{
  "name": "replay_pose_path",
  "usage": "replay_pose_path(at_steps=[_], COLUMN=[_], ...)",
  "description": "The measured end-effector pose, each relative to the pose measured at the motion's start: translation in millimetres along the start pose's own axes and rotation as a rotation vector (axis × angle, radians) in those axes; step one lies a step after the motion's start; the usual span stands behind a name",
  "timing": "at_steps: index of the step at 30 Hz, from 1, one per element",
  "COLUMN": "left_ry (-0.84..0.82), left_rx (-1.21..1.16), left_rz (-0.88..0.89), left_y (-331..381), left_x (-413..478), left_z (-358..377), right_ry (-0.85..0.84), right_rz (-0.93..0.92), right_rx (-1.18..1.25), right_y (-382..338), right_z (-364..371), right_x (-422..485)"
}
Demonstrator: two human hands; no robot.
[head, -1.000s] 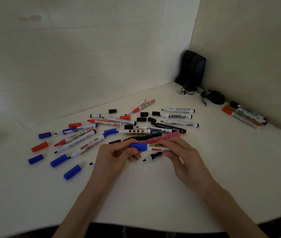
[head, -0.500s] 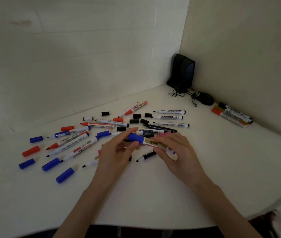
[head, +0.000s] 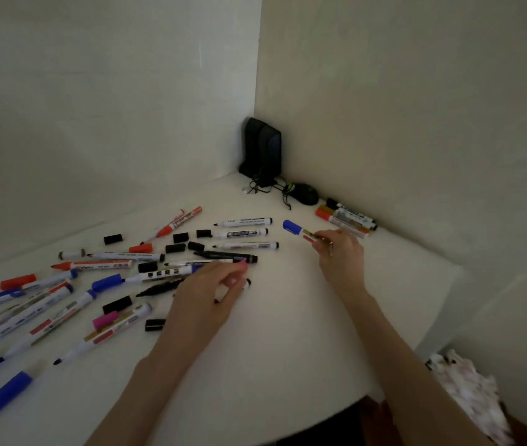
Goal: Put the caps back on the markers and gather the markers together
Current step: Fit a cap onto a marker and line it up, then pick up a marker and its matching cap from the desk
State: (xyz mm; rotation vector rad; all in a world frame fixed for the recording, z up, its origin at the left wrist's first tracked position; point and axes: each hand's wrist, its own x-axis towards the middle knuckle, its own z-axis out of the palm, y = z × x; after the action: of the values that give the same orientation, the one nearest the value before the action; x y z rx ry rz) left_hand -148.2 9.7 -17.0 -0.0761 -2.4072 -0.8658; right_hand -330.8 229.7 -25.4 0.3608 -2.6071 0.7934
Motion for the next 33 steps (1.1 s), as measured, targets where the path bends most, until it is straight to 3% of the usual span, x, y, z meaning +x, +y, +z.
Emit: replay_pose_path(at_steps=[5,14,23,29,33], left_ry=[-0.011,-0.009,0.006,0.008,0.025], left_rx=[0.071,0.089,0.084,0.042,0.112], left_rz=[0.005,0.008,-0.008,-0.044,-0.091], left_y=[-1.8,-5.9,-6.7,-2.5,-10.4], left_x=[0.3,3.8,0.9,-4.2,-15.9], left_z=[6.2,9.5,5.5,-13.0,-34.2], right_ry=[0.047,0.130,0.129,0.116,0.074], right_rz=[0.107,0.115,0.122,-0.042,-0.227], right_rx=[-0.071,-0.266,-0.280,-0.224,0.046], right_y=[29.7,54.1,48.3,3.7,-45.3], right_z=[7.5,21.8,19.8,20.5,17.4], right_x=[36.5,58.0,59.3,35.8,12.5])
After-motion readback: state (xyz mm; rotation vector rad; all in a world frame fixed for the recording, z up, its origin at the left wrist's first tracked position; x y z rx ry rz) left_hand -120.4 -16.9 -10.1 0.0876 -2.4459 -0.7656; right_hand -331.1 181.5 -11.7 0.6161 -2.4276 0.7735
